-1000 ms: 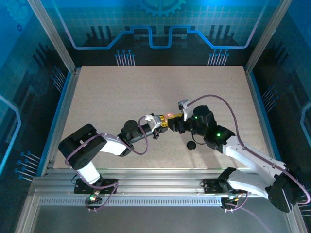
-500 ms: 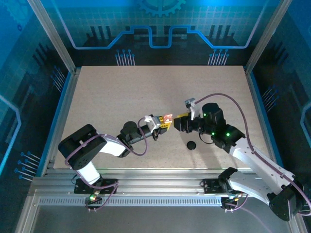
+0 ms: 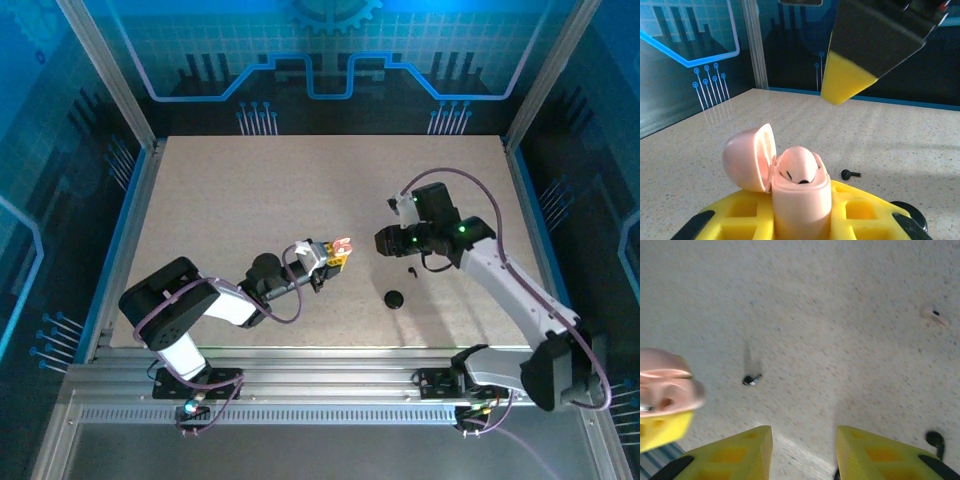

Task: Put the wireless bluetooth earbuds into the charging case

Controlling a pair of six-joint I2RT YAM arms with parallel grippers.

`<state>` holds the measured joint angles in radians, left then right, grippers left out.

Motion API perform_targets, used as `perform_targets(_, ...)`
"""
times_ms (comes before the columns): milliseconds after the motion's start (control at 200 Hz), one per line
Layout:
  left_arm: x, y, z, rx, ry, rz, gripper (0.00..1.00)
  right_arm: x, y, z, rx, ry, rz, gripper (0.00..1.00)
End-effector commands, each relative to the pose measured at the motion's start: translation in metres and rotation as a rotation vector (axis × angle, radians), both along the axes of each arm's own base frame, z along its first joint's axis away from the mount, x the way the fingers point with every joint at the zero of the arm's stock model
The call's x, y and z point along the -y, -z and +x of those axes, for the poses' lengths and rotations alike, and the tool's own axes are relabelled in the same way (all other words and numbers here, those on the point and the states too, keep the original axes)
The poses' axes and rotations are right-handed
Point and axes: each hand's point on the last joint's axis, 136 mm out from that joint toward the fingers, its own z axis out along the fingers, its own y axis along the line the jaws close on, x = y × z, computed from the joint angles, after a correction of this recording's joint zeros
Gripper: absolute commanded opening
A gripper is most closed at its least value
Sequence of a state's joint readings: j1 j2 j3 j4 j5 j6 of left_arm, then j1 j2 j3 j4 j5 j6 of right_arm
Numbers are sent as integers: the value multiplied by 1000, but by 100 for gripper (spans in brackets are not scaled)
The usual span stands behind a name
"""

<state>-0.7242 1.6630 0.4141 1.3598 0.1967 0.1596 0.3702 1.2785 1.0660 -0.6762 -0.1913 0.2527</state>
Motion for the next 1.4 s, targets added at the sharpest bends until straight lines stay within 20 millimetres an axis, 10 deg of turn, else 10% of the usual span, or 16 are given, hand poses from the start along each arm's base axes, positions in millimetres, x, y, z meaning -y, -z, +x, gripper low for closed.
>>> perform_targets(0,-5,-10,-2,35,-19,-24,19,18,7,0,-70,-45,-89,39)
perform_targets(480,-5,0,2,16,-34,8,19,89,60,71,-258,33,-424,37)
perform_targets(790,-6,10,7,-9,-60,38,19,84,110,117,-337,-104,-430,39)
perform_targets(1396,-8,7,12,-8,-92,65,19,49,125,148,-298,-300,-362,40)
